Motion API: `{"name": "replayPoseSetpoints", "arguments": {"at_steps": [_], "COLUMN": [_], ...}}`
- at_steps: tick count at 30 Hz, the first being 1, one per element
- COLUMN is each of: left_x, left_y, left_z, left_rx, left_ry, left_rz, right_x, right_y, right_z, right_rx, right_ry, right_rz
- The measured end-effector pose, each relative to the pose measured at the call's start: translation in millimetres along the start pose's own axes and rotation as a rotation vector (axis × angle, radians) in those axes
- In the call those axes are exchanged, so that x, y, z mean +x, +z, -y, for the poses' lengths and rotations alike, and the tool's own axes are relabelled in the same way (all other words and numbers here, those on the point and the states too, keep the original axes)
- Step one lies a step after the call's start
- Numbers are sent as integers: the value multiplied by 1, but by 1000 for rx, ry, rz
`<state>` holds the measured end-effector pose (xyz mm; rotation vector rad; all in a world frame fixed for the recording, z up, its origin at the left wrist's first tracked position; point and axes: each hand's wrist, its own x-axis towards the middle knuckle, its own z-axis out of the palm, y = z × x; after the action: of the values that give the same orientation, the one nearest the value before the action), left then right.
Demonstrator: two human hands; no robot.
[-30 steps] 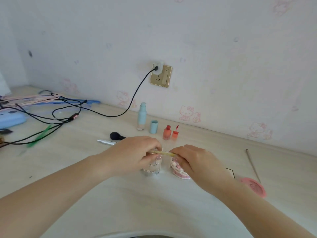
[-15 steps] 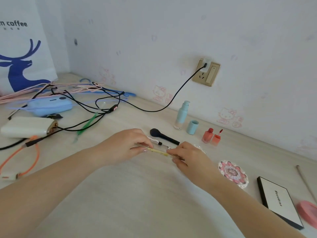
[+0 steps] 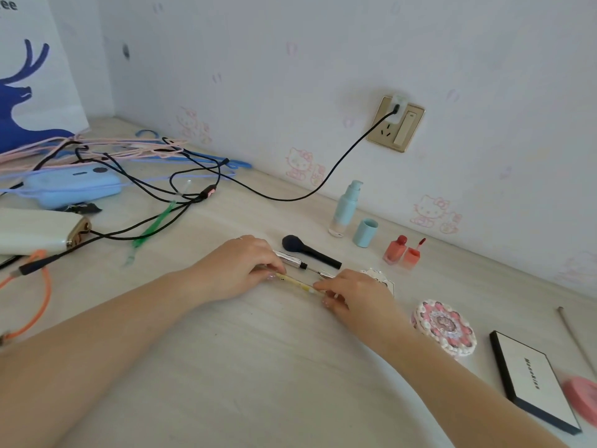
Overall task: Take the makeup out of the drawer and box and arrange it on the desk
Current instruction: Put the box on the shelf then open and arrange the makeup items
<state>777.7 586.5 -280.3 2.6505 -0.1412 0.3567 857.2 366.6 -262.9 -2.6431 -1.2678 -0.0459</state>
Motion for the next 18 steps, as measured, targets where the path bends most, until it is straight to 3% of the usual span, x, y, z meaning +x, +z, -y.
{"name": "replayPoseSetpoints", "arguments": {"at_steps": [12,18], "left_x": [-2,-5], "left_y": [1,-8], "left_z": [4,3], "left_rx": [-23,13], "left_ry": [-55,-21], "left_rz": [-27,-116], "right_x": [-1,-5], "right_y": [7,2], "right_z": [-6,-9], "right_rx": [2,29], "right_ry": [-27,-18], "right_rz": [-107,-114]}}
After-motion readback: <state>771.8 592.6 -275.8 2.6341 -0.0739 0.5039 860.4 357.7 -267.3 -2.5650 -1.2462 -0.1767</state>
